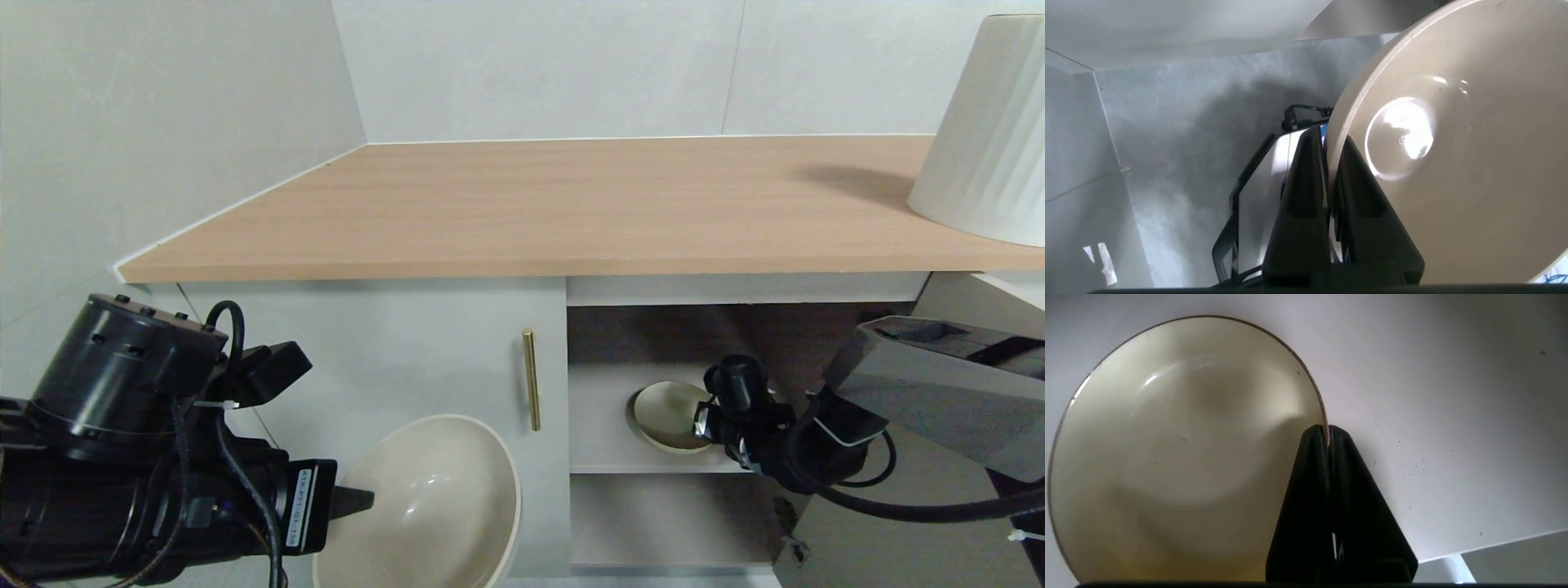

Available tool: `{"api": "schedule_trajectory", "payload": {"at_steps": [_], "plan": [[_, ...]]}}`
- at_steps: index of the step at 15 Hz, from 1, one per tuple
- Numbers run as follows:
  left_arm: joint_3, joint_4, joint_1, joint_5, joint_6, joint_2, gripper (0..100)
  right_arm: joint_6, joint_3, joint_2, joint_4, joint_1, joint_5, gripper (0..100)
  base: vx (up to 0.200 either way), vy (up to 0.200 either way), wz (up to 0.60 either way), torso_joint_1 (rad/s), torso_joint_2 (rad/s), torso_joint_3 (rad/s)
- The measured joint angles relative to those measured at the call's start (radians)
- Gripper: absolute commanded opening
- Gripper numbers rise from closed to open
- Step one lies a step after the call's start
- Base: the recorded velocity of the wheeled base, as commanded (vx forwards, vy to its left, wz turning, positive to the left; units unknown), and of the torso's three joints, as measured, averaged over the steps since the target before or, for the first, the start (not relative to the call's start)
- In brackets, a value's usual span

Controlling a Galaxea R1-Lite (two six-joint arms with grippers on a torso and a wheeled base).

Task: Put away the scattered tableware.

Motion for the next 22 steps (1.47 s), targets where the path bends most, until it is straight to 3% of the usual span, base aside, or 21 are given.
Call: {"api": "schedule_trajectory", "payload": {"at_steps": [2, 3, 9, 12, 17, 20, 22], "plan": [[0.000, 0.000, 0.000, 0.000, 0.000, 0.001, 0, -0.001, -0.004, 0.002, 0.000, 0.000, 0.000, 0, 0.000, 0.000, 0.00, 0.000, 0.00, 0.000], [0.000, 0.000, 0.000, -0.001, 0.000, 0.002, 0, 0.000, -0.004, 0.002, 0.000, 0.000, -0.001, 100, 0.000, 0.000, 0.00, 0.000, 0.00, 0.000], [0.006, -0.008, -0.005, -0.002, -0.005, 0.028, 0, 0.002, 0.003, -0.016, 0.000, 0.000, 0.000, 100, 0.000, 0.000, 0.00, 0.000, 0.00, 0.000], [0.020, -0.079, -0.029, 0.007, -0.056, 0.061, 0, 0.001, 0.061, -0.096, 0.002, 0.014, 0.046, 100, 0.000, 0.000, 0.00, 0.000, 0.00, 0.000], [0.043, -0.147, -0.155, 0.157, -0.150, 0.156, 0, -0.113, 0.279, -0.387, 0.034, 0.115, 0.280, 100, 0.000, 0.000, 0.00, 0.000, 0.00, 0.000], [0.037, -0.232, -0.237, 0.285, -0.213, 0.253, 0, -0.153, 0.356, -0.576, 0.152, 0.230, 0.352, 100, 0.000, 0.000, 0.00, 0.000, 0.00, 0.000], [0.038, -0.280, -0.262, 0.310, -0.225, 0.317, 0, -0.158, 0.381, -0.694, 0.261, 0.320, 0.442, 100, 0.000, 0.000, 0.00, 0.000, 0.00, 0.000]]}}
